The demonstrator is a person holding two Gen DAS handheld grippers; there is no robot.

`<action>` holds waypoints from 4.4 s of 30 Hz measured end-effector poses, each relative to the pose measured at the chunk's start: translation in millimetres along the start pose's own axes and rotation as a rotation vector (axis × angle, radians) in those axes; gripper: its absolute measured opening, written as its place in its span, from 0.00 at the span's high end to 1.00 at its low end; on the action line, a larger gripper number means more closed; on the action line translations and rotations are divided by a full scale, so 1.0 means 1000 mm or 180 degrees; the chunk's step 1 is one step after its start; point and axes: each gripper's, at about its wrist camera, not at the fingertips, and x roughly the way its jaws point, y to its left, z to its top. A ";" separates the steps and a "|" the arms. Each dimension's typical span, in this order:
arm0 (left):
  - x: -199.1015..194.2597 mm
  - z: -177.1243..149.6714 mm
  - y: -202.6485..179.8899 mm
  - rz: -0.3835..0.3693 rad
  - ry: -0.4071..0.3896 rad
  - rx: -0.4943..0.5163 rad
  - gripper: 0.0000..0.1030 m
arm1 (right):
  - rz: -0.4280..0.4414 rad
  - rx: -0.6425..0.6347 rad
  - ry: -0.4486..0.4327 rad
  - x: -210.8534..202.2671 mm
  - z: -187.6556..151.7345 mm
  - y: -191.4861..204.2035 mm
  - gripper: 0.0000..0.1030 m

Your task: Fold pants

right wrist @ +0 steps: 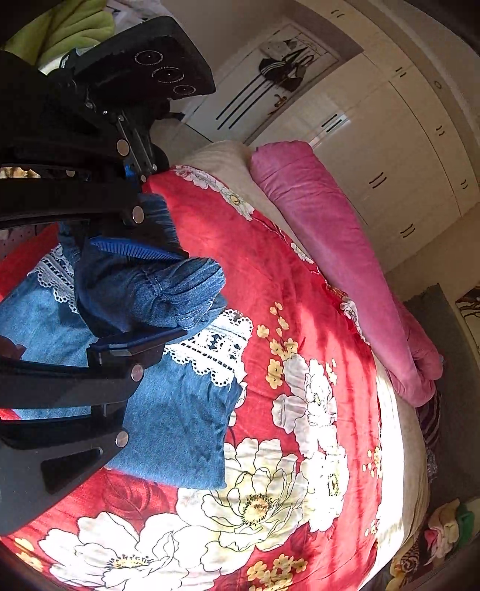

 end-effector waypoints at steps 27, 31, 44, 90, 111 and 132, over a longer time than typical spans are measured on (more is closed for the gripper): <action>0.017 -0.018 -0.035 -0.0604 0.0295 0.0116 0.41 | -0.0318 0.0433 -0.0277 -0.058 -0.030 -0.041 0.59; -0.001 -0.023 -0.023 -0.0704 0.0256 0.0069 0.35 | -0.0289 0.0293 -0.0225 -0.052 -0.029 -0.024 0.54; 0.019 -0.048 -0.009 -0.0649 0.0527 0.0109 0.32 | -0.1071 0.0015 0.0377 -0.005 -0.067 -0.041 0.47; 0.019 -0.060 -0.014 -0.0671 0.0430 0.0352 0.78 | -0.0747 -0.0203 0.0559 0.056 0.007 0.011 0.88; 0.019 -0.057 -0.017 -0.0590 0.0373 0.0416 0.60 | -0.0675 0.0055 0.0538 0.097 0.029 -0.002 0.74; -0.019 -0.042 -0.029 -0.0453 0.0137 0.0448 0.39 | -0.0986 0.0089 -0.0408 -0.066 0.002 0.025 0.18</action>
